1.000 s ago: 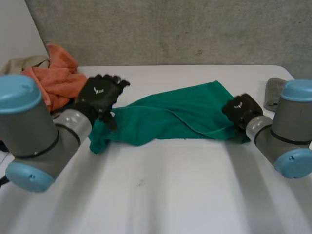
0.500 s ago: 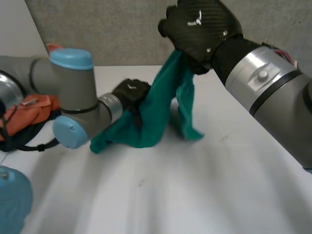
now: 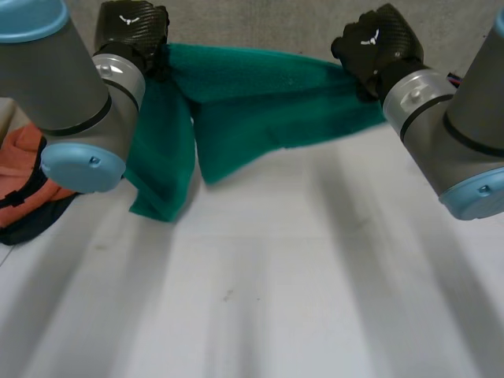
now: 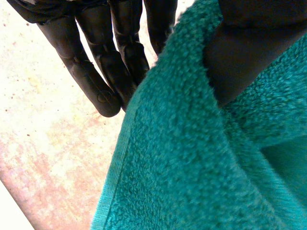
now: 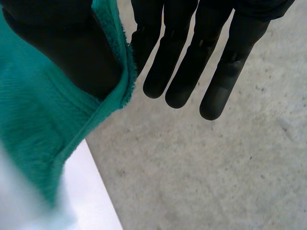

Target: Fold the laundry.

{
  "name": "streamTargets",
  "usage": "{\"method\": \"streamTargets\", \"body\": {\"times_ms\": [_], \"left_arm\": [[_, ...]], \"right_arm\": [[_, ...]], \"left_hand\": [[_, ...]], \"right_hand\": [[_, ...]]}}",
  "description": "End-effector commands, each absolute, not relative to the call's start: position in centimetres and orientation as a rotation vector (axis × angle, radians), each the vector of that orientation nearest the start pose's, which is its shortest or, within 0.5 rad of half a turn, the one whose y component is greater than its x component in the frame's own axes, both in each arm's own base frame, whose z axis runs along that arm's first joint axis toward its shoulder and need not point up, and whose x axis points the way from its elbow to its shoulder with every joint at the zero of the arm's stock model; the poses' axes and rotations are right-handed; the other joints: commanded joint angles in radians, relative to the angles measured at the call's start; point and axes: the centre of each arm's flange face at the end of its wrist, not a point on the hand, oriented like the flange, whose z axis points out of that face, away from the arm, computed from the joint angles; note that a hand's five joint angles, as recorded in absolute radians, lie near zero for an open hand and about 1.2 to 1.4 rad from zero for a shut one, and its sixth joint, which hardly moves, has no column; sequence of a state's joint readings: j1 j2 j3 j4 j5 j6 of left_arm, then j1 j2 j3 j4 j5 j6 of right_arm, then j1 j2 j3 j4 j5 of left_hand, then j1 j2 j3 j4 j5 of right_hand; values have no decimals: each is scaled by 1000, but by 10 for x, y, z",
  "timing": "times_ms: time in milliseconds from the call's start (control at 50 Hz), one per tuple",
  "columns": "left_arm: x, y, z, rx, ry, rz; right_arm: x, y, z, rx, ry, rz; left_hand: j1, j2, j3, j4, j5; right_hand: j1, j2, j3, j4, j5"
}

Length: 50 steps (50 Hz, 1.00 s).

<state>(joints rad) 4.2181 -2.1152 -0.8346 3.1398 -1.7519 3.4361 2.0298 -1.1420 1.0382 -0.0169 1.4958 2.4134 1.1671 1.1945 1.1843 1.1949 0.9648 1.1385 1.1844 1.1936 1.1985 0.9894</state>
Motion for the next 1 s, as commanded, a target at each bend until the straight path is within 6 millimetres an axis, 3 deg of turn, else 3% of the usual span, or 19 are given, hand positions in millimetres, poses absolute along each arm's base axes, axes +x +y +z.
{"method": "streamTargets", "body": {"times_ms": [20, 40, 60, 140, 200, 300, 340, 420, 580, 700, 760, 860, 1000], "left_arm": [[-319, -303, 278, 686, 2104, -2297], [-321, -299, 268, 700, 2128, -2263], [-327, -293, 239, 747, 2183, -2169], [-344, -276, 185, 810, 2270, -1999], [-345, -274, 159, 762, 2300, -1885], [-337, -276, 168, 680, 2322, -1827], [-332, -273, 178, 691, 2350, -1799], [-323, -264, 192, 745, 2414, -1742], [-286, -246, 206, 705, 2491, -1648], [-253, -250, 207, 613, 2485, -1680], [-239, -257, 199, 671, 2506, -1678], [-220, -269, 177, 921, 2537, -1597], [-204, -287, 158, 1007, 2497, -1500]], "right_arm": [[310, -309, 277, -1343, 1839, -2324], [310, -308, 269, -1354, 1852, -2302], [310, -308, 253, -1374, 1879, -2253], [309, -307, 212, -1427, 1962, -2138], [307, -304, 186, -1477, 2020, -2051], [302, -300, 163, -1526, 2093, -1965], [297, -299, 159, -1527, 2120, -1949], [292, -298, 160, -1517, 2134, -1946], [284, -294, 161, -1458, 2170, -1921], [279, -296, 159, -1430, 2195, -1907], [278, -298, 160, -1422, 2200, -1913], [276, -300, 161, -1417, 2200, -1920], [278, -296, 159, -1428, 2197, -1905]], "left_hand": [[229, 202, 212, 201, 257], [229, 202, 212, 201, 257], [218, 190, 201, 190, 246], [51, 24, 34, 23, 79], [-157, -184, -174, -185, -129], [-598, -625, -615, -625, -570], [-814, -842, -831, -842, -786], [-993, -1020, -1010, -1020, -965], [-993, -1020, -1010, -1020, -965], [-993, -1020, -1010, -1020, -965], [-831, -858, -848, -858, -803], [-584, -612, -602, -612, -557], [-534, -561, -551, -561, -506]], "right_hand": [[258, 212, 203, 198, 232], [258, 212, 203, 198, 232], [258, 212, 203, 198, 232], [258, 212, 203, 198, 232], [258, 212, 203, 198, 232], [258, 212, 203, 198, 232], [258, 212, 203, 198, 232], [258, 212, 203, 198, 232], [258, 212, 203, 198, 232], [258, 212, 203, 198, 232], [258, 212, 203, 198, 232], [258, 212, 203, 198, 232], [258, 212, 203, 198, 232]]}}
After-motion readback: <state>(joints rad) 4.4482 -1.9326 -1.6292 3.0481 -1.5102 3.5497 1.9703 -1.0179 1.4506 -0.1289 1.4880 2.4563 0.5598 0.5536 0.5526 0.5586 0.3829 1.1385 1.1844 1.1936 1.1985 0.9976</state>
